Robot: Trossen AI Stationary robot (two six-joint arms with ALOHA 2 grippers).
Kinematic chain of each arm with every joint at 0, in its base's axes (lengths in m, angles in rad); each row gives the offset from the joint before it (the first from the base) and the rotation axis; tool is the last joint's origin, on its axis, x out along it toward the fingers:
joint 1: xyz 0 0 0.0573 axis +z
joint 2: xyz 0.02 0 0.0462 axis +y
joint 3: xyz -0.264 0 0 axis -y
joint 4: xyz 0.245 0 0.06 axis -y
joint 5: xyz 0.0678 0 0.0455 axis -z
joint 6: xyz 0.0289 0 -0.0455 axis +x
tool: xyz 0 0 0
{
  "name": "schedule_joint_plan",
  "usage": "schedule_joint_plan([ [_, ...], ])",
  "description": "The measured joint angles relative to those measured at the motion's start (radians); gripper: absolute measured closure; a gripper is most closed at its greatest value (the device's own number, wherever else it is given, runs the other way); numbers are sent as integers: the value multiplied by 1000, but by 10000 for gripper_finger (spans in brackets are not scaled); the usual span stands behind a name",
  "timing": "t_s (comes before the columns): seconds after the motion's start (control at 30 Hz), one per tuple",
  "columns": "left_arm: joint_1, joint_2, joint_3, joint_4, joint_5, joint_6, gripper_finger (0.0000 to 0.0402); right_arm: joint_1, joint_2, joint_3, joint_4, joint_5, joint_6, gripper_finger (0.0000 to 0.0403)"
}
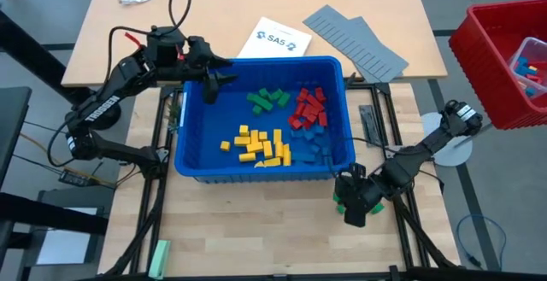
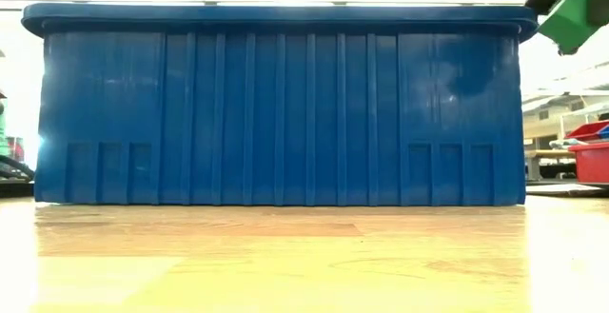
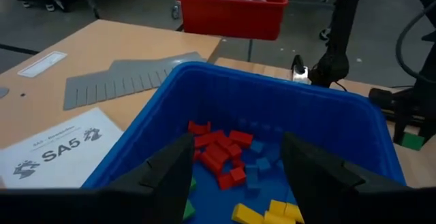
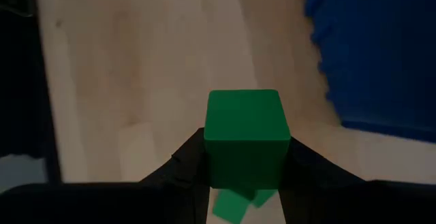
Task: Sort blocks
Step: Remove the green block from the blue bin
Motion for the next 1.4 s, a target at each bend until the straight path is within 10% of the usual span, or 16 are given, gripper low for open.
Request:
schedule_joint_plan([
  [0.97, 0, 0, 0, -21, -11, 17, 174, 14, 3, -372, 231, -29, 597, 285],
  [1.23, 0, 0, 0, -21, -11, 17, 174, -9, -16, -376, 186, -94, 605, 120],
  [1.4, 0, 0, 0, -21, -11, 17, 175, 25, -90, -238, 63, -85, 546, 89],
])
